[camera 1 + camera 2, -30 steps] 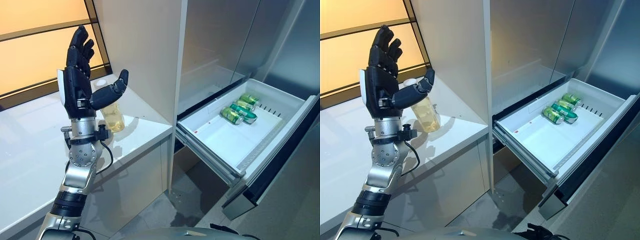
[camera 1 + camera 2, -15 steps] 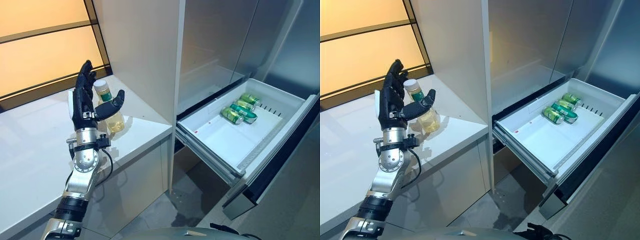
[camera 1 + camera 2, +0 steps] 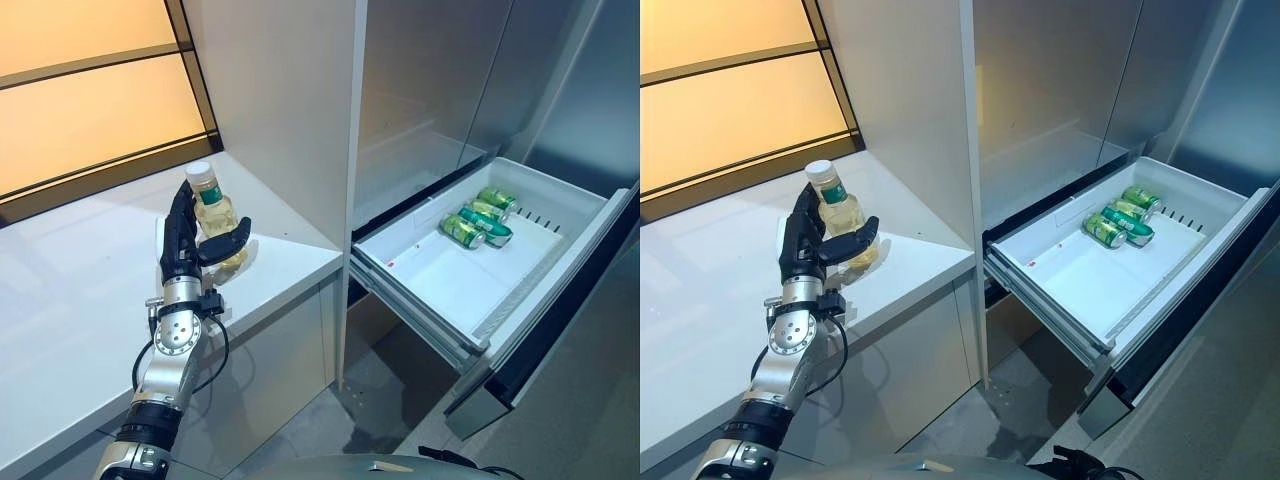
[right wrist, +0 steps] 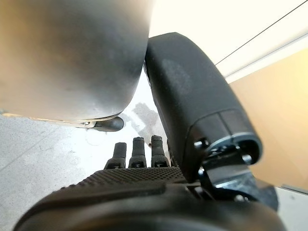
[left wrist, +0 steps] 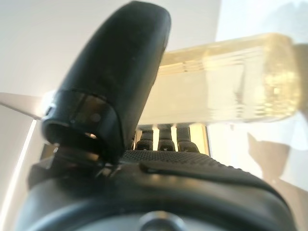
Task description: Put drinks into fridge and close the fridge
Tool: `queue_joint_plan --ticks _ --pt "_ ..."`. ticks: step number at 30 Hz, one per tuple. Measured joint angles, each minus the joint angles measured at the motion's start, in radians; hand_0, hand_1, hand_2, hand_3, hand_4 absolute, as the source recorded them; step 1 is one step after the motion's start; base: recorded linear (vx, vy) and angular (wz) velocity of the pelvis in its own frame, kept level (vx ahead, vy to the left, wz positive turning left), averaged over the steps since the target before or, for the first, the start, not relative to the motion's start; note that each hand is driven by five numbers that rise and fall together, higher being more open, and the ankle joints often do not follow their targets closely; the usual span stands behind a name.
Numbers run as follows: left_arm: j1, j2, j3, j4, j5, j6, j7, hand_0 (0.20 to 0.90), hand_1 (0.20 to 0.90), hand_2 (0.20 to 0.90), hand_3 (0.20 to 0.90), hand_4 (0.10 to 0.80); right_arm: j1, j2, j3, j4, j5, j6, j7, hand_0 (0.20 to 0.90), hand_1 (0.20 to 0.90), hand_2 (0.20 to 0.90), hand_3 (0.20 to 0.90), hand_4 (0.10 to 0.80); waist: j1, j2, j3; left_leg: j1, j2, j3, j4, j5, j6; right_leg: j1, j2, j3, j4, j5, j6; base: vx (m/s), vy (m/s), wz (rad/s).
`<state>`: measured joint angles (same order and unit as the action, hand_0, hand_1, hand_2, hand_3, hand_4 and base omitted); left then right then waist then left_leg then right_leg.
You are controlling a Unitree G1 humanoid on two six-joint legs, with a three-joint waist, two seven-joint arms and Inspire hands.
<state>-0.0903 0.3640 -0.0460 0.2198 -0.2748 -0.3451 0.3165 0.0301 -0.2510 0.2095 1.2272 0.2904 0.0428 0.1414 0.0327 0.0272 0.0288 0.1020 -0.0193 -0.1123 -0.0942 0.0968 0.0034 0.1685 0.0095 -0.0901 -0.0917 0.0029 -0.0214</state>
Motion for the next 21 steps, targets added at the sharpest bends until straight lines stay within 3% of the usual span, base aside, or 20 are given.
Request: queue_joint_plan --ticks 21 --pt "0.000 -0.034 0.003 -0.001 -0.050 -0.055 0.013 0.900 0.900 0.900 0.900 0.800 0.000 0.000 0.000 0.000 -0.001 0.001 0.001 0.900 0.900 0.900 0.900 0.800 -0.008 0.000 -0.001 0.007 0.001 0.004 0.000 -0.002 -0.001 0.005 0.000 0.002 0.000 0.000 0.000 0.000 0.000 0.00"
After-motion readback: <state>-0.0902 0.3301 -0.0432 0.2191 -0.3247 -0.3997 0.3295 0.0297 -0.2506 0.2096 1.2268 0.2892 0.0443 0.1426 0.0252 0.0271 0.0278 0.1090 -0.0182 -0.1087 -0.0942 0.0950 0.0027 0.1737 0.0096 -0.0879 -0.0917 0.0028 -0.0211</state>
